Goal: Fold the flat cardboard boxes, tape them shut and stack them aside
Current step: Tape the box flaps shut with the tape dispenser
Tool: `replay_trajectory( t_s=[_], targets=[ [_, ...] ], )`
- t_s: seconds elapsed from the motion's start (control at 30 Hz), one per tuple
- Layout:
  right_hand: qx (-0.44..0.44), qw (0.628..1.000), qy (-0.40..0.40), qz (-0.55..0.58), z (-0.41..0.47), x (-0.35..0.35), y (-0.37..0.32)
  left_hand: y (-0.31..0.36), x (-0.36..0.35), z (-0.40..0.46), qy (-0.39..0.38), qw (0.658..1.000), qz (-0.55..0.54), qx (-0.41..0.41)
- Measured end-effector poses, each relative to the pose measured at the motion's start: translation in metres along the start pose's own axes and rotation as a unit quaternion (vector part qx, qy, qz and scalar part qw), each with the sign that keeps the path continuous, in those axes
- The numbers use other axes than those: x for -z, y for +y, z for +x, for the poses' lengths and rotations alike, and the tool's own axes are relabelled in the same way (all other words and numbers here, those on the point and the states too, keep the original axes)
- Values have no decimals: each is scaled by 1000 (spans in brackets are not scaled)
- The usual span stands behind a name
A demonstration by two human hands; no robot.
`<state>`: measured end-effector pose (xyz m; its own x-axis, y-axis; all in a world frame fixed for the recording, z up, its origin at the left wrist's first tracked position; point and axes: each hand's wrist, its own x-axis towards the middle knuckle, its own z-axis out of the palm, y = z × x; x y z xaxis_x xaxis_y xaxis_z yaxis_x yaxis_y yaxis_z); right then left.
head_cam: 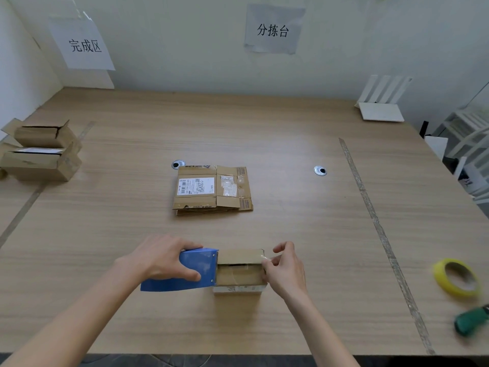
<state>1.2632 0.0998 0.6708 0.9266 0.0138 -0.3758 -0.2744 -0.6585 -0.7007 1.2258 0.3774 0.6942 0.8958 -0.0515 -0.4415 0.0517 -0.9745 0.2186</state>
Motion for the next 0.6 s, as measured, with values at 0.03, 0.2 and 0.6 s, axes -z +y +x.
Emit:
replay_trajectory(
  t_s=[0.03,0.2,0.6],
  targets=[
    [1,1000,9,-6,0,-1,1,0,0,0,0,1000,2,0],
    [-12,999,42,-4,-3,-7,4,4,0,2,-5,1000,14,5],
    [-77,994,47,61,1,-7,7,3,-2,1,-1,1000,16,-5]
  ],
)
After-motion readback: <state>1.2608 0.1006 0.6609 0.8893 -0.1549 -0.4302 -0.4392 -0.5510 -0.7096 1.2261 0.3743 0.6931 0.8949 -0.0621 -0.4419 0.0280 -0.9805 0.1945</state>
